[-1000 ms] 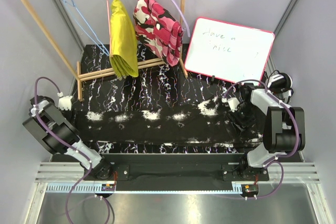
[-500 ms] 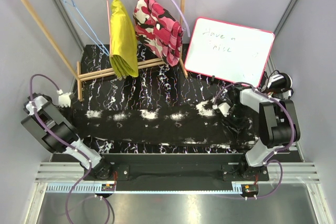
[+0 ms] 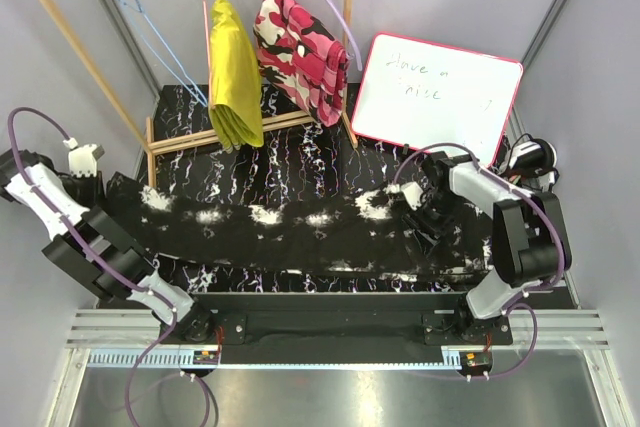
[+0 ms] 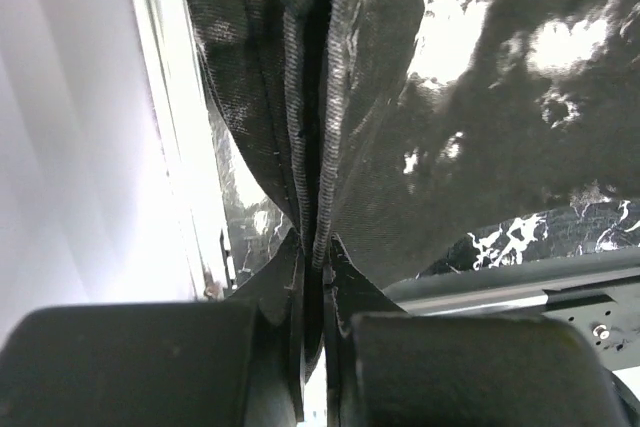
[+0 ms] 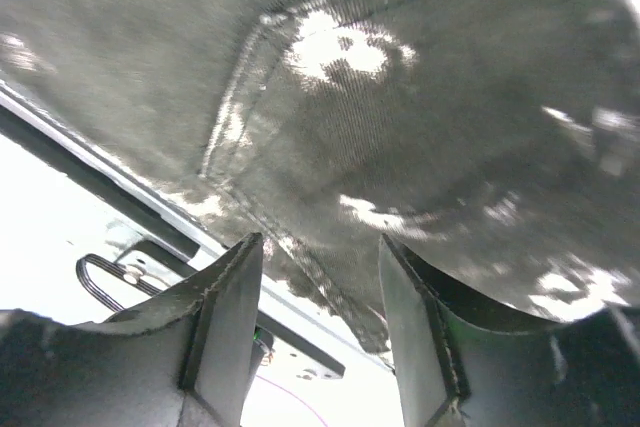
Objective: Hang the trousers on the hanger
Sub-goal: Fold the trousers
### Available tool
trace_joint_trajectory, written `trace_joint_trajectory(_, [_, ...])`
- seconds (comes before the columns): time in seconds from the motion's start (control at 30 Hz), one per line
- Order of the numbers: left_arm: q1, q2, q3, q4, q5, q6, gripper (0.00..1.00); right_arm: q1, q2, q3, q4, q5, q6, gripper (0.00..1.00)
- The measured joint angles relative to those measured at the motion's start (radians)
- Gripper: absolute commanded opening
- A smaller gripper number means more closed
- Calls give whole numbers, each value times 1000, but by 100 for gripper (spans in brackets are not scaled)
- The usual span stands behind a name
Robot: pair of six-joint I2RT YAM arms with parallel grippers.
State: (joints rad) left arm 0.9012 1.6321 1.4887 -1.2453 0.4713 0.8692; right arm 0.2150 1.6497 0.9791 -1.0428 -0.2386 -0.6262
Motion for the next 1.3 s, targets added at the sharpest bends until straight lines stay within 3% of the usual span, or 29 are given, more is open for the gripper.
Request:
trace_joint_trajectory(0.13, [17, -23, 48, -45, 1, 3, 0, -27, -96, 16, -5, -18, -5, 59])
trace_joint_trajectory(0.47, [59, -34, 348, -129, 145, 71, 0, -308, -172, 16, -37, 39, -82, 58])
trace_joint_trajectory(0.6, [2, -105, 300, -114, 193, 88, 0, -366, -147, 30, -44, 61, -99, 56])
trace_joint_trajectory(0.8, [-168, -322, 140, -115, 285, 58, 0, -404, -66, 42, -43, 80, -103, 53])
trace_joint_trajectory(1.07, [-457, -594, -43, -63, 333, -296, 0, -404, 62, 46, -63, 19, -85, 51])
trace_joint_trajectory(1.2, [-612, -643, -109, 64, 330, -549, 0, -404, 98, 71, -84, -39, -64, 50])
trace_joint_trajectory(1.3, [-795, -637, -147, 188, 289, -752, 0, -404, 114, 93, -96, -72, -49, 50])
